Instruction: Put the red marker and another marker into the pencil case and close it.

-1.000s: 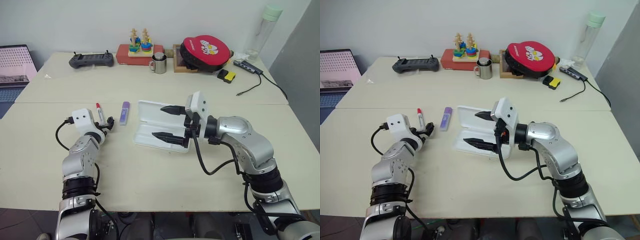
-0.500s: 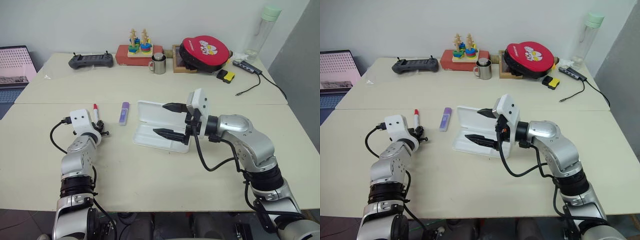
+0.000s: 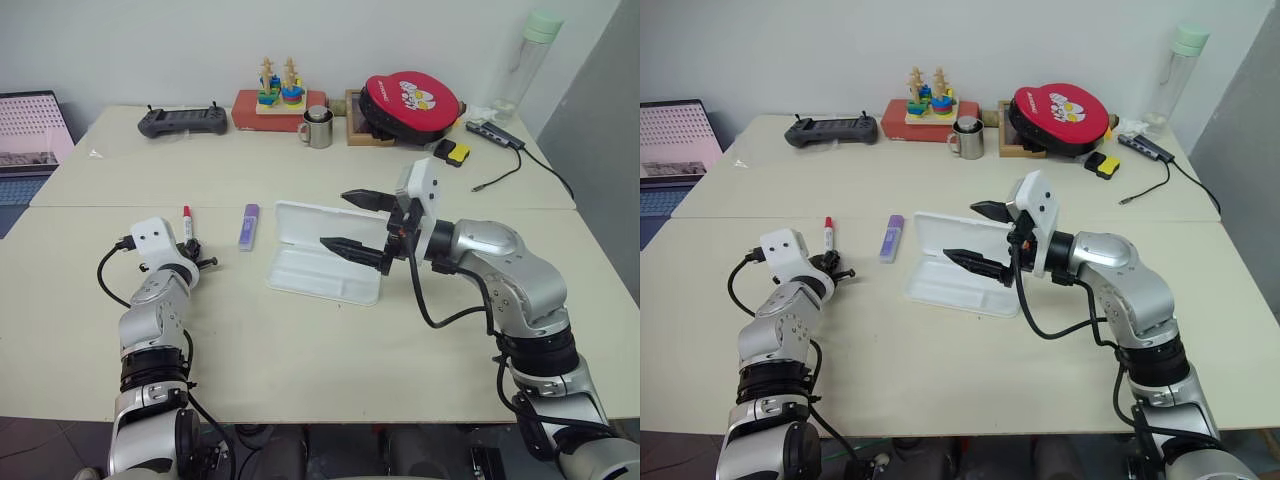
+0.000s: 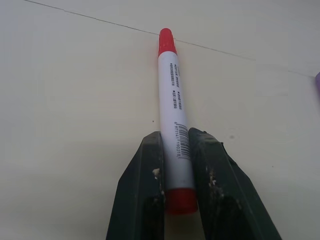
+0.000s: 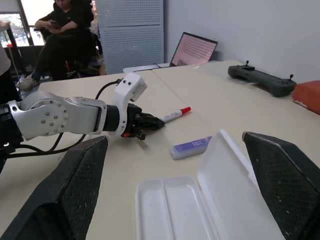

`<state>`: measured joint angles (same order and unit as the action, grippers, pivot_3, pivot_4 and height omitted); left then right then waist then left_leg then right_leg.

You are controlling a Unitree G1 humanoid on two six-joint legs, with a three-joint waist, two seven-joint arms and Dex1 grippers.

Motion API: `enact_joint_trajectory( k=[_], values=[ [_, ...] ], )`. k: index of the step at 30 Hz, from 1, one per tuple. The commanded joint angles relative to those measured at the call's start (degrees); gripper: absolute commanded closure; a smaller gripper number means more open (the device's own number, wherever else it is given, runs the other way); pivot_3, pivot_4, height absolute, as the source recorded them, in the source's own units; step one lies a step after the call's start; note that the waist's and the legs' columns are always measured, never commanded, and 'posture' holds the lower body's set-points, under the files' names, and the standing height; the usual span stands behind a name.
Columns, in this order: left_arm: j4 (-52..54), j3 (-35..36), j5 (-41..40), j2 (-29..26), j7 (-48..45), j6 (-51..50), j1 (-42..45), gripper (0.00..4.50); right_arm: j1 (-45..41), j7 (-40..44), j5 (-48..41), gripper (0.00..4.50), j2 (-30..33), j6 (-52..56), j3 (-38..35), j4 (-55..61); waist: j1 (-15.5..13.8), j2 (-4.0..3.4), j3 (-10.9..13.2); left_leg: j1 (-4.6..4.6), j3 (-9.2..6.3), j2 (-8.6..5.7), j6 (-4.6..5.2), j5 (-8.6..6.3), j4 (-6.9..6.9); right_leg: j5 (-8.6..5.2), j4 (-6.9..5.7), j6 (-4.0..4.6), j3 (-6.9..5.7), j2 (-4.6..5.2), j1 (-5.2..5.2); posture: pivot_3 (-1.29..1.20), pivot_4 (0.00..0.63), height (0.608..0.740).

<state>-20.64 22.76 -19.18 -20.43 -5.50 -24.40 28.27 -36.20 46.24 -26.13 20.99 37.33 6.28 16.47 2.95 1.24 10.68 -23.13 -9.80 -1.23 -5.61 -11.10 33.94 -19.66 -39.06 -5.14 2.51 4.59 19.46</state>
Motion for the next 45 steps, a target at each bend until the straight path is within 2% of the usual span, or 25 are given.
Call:
enact_joint_trajectory(
  k=[1,3,7,10,12,14,17,21,27,33,45],
  values=[
    [28.51,-4.88,-20.12,-3.58,-28.78,-2.08,-1.37,4.01,0.47,1.62,-7.44,0.00,5.47,4.44,-8.74,5.37,-0.21,0.09,0.05,-0.32,-0.02,0.00,-0.02,0.01,0.02,0.02,0.00,0.03,-0.02,0.00,0.31,0.00,0.150,0.740],
    [33.96,-5.44,-25.05,-6.66,-34.01,-5.86,-2.25,4.01,0.77,1.79,-9.50,0.00,7.88,5.75,-10.88,6.19,-0.81,0.09,0.05,-1.30,-0.17,-0.03,-0.43,0.26,0.22,0.22,0.07,0.26,-0.13,0.00,1.00,0.00,0.150,0.740],
    [37.05,-11.03,-24.42,-13.50,-43.34,-6.81,-0.97,4.01,1.64,1.52,-12.15,0.00,12.13,7.84,-13.57,7.72,-0.33,-0.20,0.00,-1.20,0.12,0.01,-0.40,0.24,0.02,0.16,0.15,0.32,-0.08,0.02,0.98,0.00,0.150,0.740],
    [35.92,-20.21,-20.87,-19.27,-56.74,-5.90,3.32,4.01,4.63,2.04,-14.18,0.00,16.45,9.55,-16.05,11.41,0.02,-0.18,0.08,-1.07,0.20,0.07,-0.15,0.15,0.00,0.13,0.07,0.33,-0.09,-0.01,0.93,0.00,0.150,0.740],
    [33.21,-25.11,-16.40,-22.23,-63.47,-2.35,5.25,4.01,6.80,2.68,-16.17,0.00,19.04,10.72,-17.50,13.59,0.04,-0.19,0.10,-1.10,0.21,0.05,-0.09,0.19,0.03,0.14,0.05,0.30,-0.08,-0.03,0.92,0.00,0.150,0.740],
    [26.91,-30.59,-9.02,-23.73,-69.45,5.43,7.44,4.01,8.96,2.38,-17.07,0.00,20.89,11.13,-18.49,15.36,0.07,-0.19,0.10,-1.07,0.22,0.05,-0.05,0.21,0.03,0.15,0.08,0.27,-0.07,-0.03,0.87,0.00,0.150,0.740],
    [19.00,-34.13,-3.83,-22.68,-74.41,12.82,10.62,4.01,10.83,1.22,-17.89,0.00,22.11,11.01,-19.20,16.67,0.19,-0.19,0.10,-0.86,0.25,0.08,-0.01,0.23,0.01,0.15,0.07,0.25,-0.07,-0.04,0.74,0.00,0.150,0.740],
    [-1.83,-41.82,8.83,-16.30,-77.62,29.22,20.85,4.01,16.73,-1.01,-18.49,0.00,23.06,11.92,-19.48,21.68,-0.67,-0.11,0.15,-0.92,0.23,0.11,0.06,0.27,0.03,0.18,0.07,0.19,-0.11,-0.08,0.76,0.00,0.150,0.740],
    [-18.01,-41.88,14.17,-9.72,-76.53,39.08,28.20,4.01,25.09,-4.73,-15.35,0.00,25.35,11.50,-18.66,26.65,-1.05,-0.06,0.18,-1.29,0.25,0.05,0.08,0.29,0.21,0.23,0.15,0.12,-0.12,-0.06,0.87,0.00,0.150,0.740],
    [-23.57,-42.10,17.64,-8.98,-76.22,42.21,28.73,4.01,26.52,-8.15,-16.68,0.00,24.36,11.80,-17.95,29.39,0.33,-0.06,0.18,-1.29,0.27,0.08,0.10,0.29,0.20,0.22,0.09,0.13,-0.13,-0.06,0.88,0.00,0.150,0.740],
    [-25.73,-40.65,20.14,-9.90,-75.03,43.24,28.23,4.01,24.35,-8.64,-16.81,0.00,24.25,11.00,-14.90,28.03,0.32,-0.06,0.18,-1.28,0.24,0.07,0.22,0.38,0.32,0.27,0.02,0.03,-0.16,-0.06,0.82,0.00,0.150,0.740]
  ],
)
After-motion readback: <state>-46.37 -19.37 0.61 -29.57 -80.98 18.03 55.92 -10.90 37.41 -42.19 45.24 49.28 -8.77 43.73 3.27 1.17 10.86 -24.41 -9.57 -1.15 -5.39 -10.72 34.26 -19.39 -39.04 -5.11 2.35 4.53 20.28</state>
